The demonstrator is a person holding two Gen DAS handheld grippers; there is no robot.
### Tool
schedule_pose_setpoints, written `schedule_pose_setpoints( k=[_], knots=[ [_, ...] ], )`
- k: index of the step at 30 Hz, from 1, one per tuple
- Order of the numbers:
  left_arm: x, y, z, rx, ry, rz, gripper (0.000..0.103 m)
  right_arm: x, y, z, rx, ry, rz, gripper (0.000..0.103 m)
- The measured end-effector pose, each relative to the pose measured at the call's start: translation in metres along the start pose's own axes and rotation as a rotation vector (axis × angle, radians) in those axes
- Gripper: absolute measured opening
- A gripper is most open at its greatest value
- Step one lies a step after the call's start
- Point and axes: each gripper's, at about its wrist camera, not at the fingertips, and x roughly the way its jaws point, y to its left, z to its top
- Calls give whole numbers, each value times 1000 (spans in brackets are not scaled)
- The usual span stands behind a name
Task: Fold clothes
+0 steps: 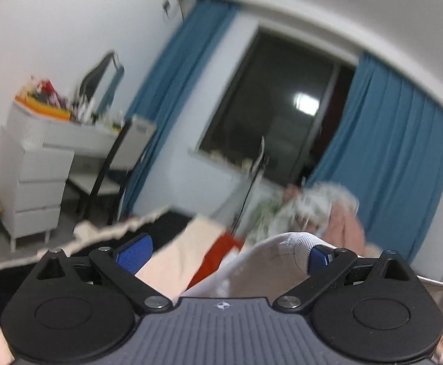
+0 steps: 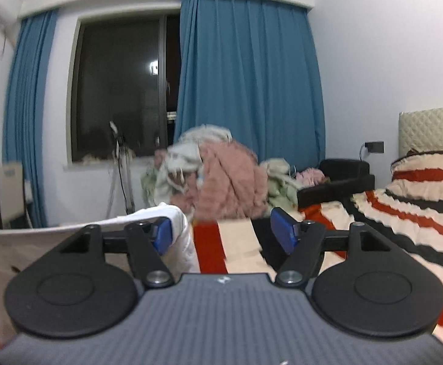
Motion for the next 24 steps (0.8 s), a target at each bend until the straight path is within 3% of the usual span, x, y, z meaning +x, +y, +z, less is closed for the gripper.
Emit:
schedule_pose_setpoints(
  k=[5,10,15,19,21,24],
  knots=[
    [-33,-31,99,-11,-150,-48,100,-26,0,100,93,-83,58,68],
    [-71,-71,215,-13,-341,-106,102,-71,10,207,58,-279,109,68],
    [-89,-119,317,28,-438,-156,103,-93,10,314,66,-378,155,70],
    [-74,-157,352,86,-462,-177,103,-76,9,369,27,-391,149,71],
    [-51,-173,349,113,-444,-175,103,-53,7,381,19,-353,147,71],
    [-2,-191,324,149,-380,-182,103,-4,5,372,7,-279,127,71]
  ],
)
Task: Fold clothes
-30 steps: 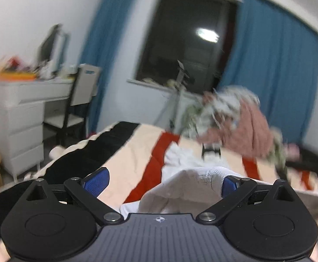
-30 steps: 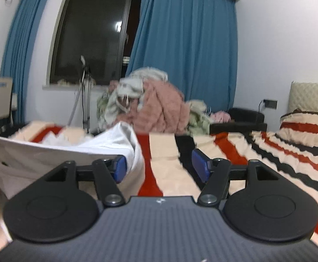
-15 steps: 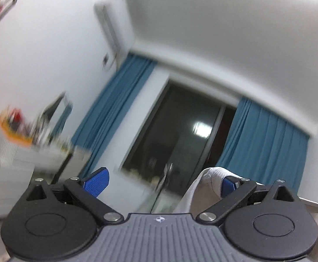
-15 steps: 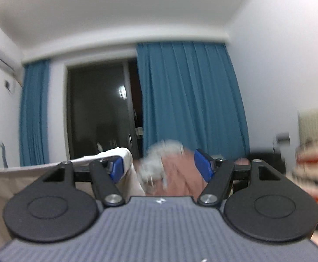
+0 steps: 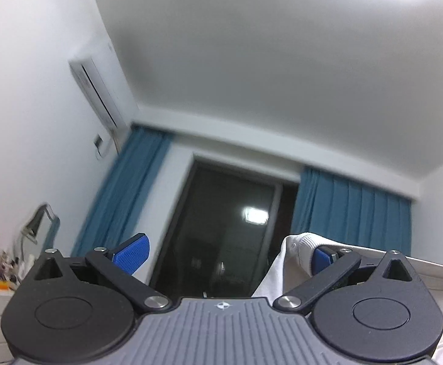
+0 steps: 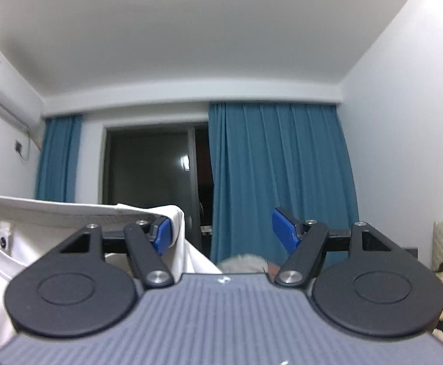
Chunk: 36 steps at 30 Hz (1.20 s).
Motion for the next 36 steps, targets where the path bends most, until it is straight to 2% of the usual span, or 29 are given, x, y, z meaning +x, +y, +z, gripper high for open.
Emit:
schedule_pose_setpoints(
  k=[3,5,13,17,19,23,24,26,28,29,30,33,34,36],
  knots=[
    [50,-7,-70,41,101,0,103,53,-9,-54,-24,95,-29,71],
    [89,-7,-129,64,176,13,103,88,-14,-101,-47,154,-44,71],
    [259,5,-389,54,451,130,103,241,-20,-326,-112,277,-85,70],
    [326,7,-504,119,544,119,103,321,-23,-434,-114,367,-111,69],
    [350,11,-563,162,619,107,103,355,-29,-482,-96,459,-125,69],
    [378,41,-666,155,815,105,103,395,-33,-571,-81,620,-127,68],
    [389,47,-687,142,880,95,102,400,-33,-587,-85,662,-122,68],
    [416,63,-733,120,1066,54,100,409,-32,-618,-95,747,-112,69],
    [435,68,-760,124,1230,18,100,419,-28,-639,-133,866,-53,69],
    [442,69,-765,142,1288,-10,100,426,-24,-647,-145,947,-2,69],
    [447,69,-765,188,1320,-28,100,428,-21,-646,-143,982,26,69],
    [449,55,-751,321,1347,-72,102,430,-11,-643,-133,1079,110,69],
    [448,52,-744,352,1346,-89,102,425,-7,-634,-123,1069,130,69],
    [438,51,-722,357,1283,-100,102,417,-2,-617,-101,1035,148,69]
  ],
)
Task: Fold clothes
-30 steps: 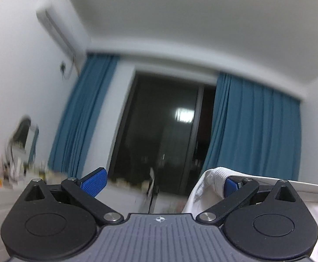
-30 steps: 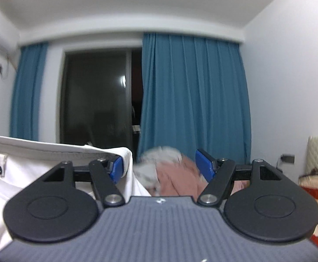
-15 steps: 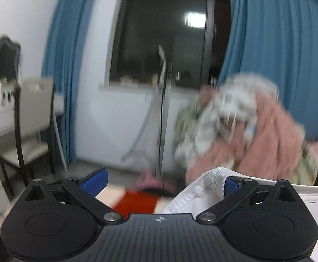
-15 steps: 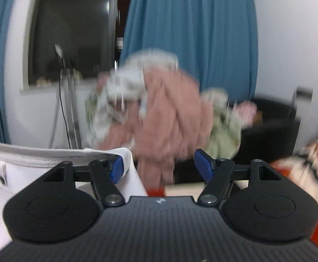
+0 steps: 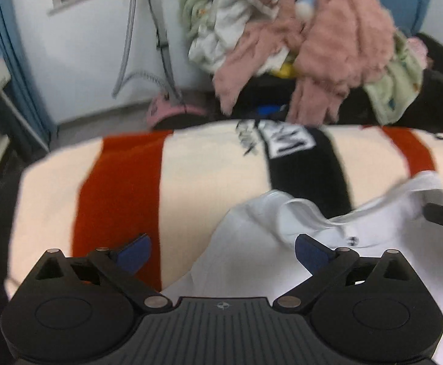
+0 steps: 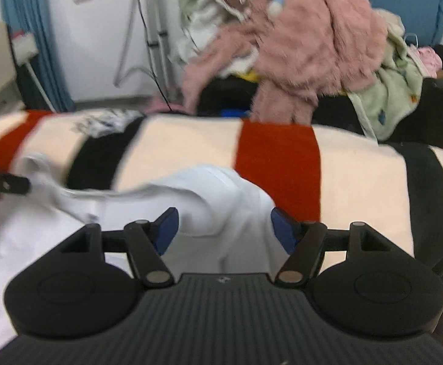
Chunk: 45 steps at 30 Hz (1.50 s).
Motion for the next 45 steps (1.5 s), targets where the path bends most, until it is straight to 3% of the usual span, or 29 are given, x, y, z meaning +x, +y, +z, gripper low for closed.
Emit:
schedule_pose_setpoints(
  k=[5,9,21,24,28,29,32,33,34,35,37,38,39,40,41,45],
  knots=[
    [-84,6,-29,-62,-204,2,102,-72,23,-14,11,-130,-3,69],
    [-151,6,-77,-79,-306,7,102,-147,37,-46,44,-243,11,69],
    [-400,-29,-301,-82,-503,4,103,-360,80,-209,66,-389,-18,69],
    [-440,-34,-348,-82,-576,-11,103,-392,87,-241,55,-437,-9,60],
    [-470,-40,-399,-79,-708,-13,103,-419,99,-277,36,-548,-6,60],
    [-472,-41,-407,-72,-724,-12,103,-422,101,-286,38,-579,-19,55],
    [-470,-42,-420,-76,-712,-45,103,-415,102,-308,46,-614,-34,49],
    [-466,-41,-422,-86,-696,-55,103,-411,99,-313,61,-607,-27,44],
    [-463,-41,-424,-97,-680,-65,103,-407,96,-317,74,-598,-19,29],
    [-459,-41,-426,-105,-663,-73,103,-403,93,-318,77,-580,-8,29],
    [-444,-42,-420,-103,-633,-78,103,-397,88,-318,74,-564,22,32],
    [-435,-43,-417,-100,-622,-79,103,-395,86,-319,73,-563,38,40],
    [-426,-44,-413,-96,-611,-77,103,-393,86,-320,87,-570,42,53],
    [-417,-44,-409,-92,-597,-69,103,-391,86,-321,100,-577,46,86],
    [-406,-43,-403,-95,-576,-59,103,-389,86,-322,114,-584,50,103],
    [-357,-24,-375,-145,-484,-28,102,-372,89,-324,132,-554,87,103]
  ],
)
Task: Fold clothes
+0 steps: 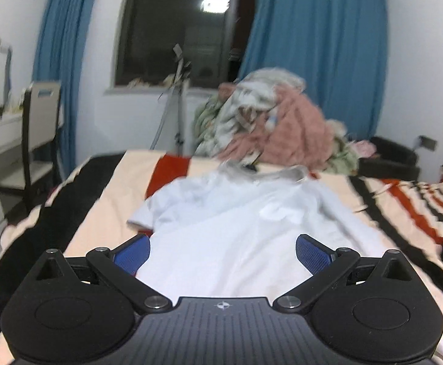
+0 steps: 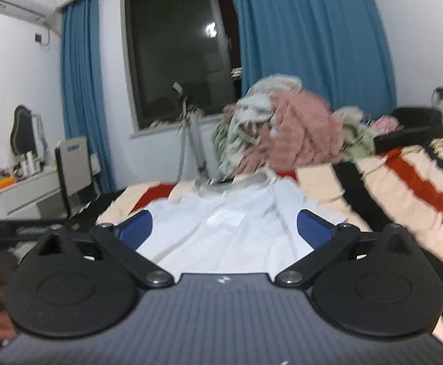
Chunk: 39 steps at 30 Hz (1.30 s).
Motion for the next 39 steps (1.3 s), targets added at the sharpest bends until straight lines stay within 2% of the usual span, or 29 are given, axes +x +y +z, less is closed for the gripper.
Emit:
schedule_pose_setpoints(
  k=[5,8,10,12,13,18,20,21,22,25,27,30,33,34,36,38,39],
  knots=[
    [76,50,8,-111,81,103,94,32,-2,-19,23,68,-17,103],
    [118,98,10,-294,89,134,84,52,-13,-28,81,102,-36,103],
    [142,129,7,-437,94,124,66,64,-24,-35,132,121,-47,103],
    [164,155,2,-565,103,88,53,77,-32,-41,167,138,-60,103],
    [173,163,1,-592,103,80,47,83,-35,-44,180,146,-66,103],
    [214,176,3,-573,122,45,37,105,-45,-55,210,171,-84,103],
    [224,181,11,-566,116,44,18,111,-48,-59,215,177,-91,103],
    [228,185,19,-555,111,41,5,112,-49,-60,215,180,-93,103],
    [232,190,28,-543,106,38,1,114,-50,-61,215,181,-98,103],
    [240,205,68,-488,47,60,0,118,-51,-62,211,173,-115,103],
    [245,213,104,-447,-3,101,0,121,-51,-60,203,156,-128,103],
    [262,224,159,-347,-59,247,0,125,-49,-59,181,124,-148,103],
    [286,231,192,-236,-93,441,0,134,-50,-58,160,109,-158,103],
    [295,234,199,-214,-92,491,0,136,-50,-59,155,114,-159,103],
    [315,243,199,-225,-31,518,1,141,-51,-61,148,125,-161,103],
    [324,246,196,-237,-9,515,9,146,-52,-64,148,138,-161,103],
    [324,246,194,-239,-10,505,25,148,-53,-65,150,144,-160,103]
  ],
)
